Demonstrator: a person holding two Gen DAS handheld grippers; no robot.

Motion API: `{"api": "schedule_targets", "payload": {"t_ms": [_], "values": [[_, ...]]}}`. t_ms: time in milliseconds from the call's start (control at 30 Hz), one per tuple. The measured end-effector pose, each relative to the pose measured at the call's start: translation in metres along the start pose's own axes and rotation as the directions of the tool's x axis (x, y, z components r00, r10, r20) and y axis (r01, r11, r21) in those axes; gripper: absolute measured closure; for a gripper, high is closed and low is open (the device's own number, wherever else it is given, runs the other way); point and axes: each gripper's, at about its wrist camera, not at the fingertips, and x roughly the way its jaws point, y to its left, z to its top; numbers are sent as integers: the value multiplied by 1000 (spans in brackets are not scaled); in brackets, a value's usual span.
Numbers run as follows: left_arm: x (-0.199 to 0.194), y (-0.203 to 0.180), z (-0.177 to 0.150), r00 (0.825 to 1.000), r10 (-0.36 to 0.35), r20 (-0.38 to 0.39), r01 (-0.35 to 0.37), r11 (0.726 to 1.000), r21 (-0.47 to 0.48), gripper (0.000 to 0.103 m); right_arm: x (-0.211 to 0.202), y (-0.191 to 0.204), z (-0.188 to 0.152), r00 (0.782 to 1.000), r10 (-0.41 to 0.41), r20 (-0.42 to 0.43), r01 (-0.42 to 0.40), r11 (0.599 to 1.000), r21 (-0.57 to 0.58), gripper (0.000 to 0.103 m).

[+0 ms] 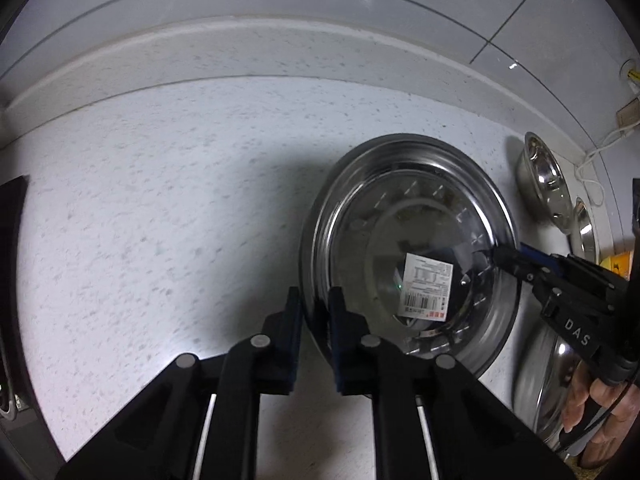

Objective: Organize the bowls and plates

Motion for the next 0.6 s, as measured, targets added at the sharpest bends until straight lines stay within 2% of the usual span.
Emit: {"api": "schedule_targets", "payload": {"t_ms": [167, 367, 600], "values": [[-34, 14, -13, 999, -5, 40, 5, 1000, -12, 91, -16, 19, -3, 999, 5, 32, -4, 1000, -30, 92], [-83, 28, -39, 997, -16, 81, 15, 1000, 3, 91, -54, 47, -20, 997, 9, 73, -7, 999, -37, 92], [-156, 58, -105, 988, -42, 149, 34, 998, 55, 91, -106, 99, -58, 991, -14, 137, 17, 1000, -22, 92]]}}
